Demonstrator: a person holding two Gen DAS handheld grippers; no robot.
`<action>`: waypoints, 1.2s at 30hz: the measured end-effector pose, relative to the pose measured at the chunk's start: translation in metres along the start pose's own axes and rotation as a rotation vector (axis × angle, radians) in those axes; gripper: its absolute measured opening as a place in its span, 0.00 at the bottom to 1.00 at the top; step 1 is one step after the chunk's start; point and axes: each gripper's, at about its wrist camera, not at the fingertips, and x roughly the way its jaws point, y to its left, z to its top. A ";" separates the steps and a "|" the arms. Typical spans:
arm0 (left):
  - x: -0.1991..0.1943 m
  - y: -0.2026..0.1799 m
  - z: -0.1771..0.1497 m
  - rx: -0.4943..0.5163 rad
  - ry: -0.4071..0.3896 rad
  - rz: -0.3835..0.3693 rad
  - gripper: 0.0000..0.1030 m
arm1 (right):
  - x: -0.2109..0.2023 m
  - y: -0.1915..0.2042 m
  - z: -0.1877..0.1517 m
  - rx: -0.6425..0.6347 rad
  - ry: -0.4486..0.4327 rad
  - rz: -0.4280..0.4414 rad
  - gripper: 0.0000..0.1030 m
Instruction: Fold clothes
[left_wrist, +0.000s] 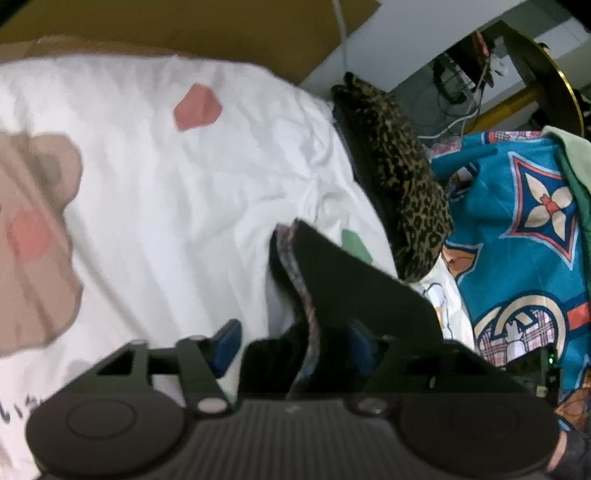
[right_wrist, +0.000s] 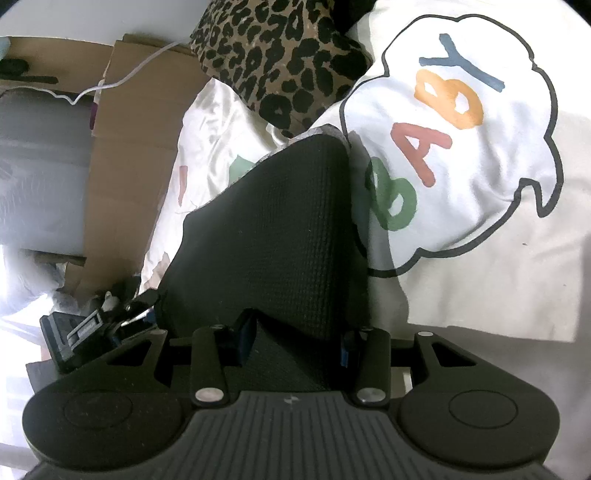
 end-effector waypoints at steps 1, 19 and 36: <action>0.001 0.003 -0.001 -0.016 0.011 -0.011 0.66 | 0.000 0.000 0.000 0.002 0.001 -0.001 0.43; 0.036 0.025 -0.009 -0.170 0.118 -0.164 0.87 | 0.007 0.000 -0.004 0.010 0.023 -0.016 0.42; 0.034 0.022 -0.006 -0.150 0.154 -0.230 0.68 | -0.001 0.006 -0.002 0.017 -0.008 0.042 0.43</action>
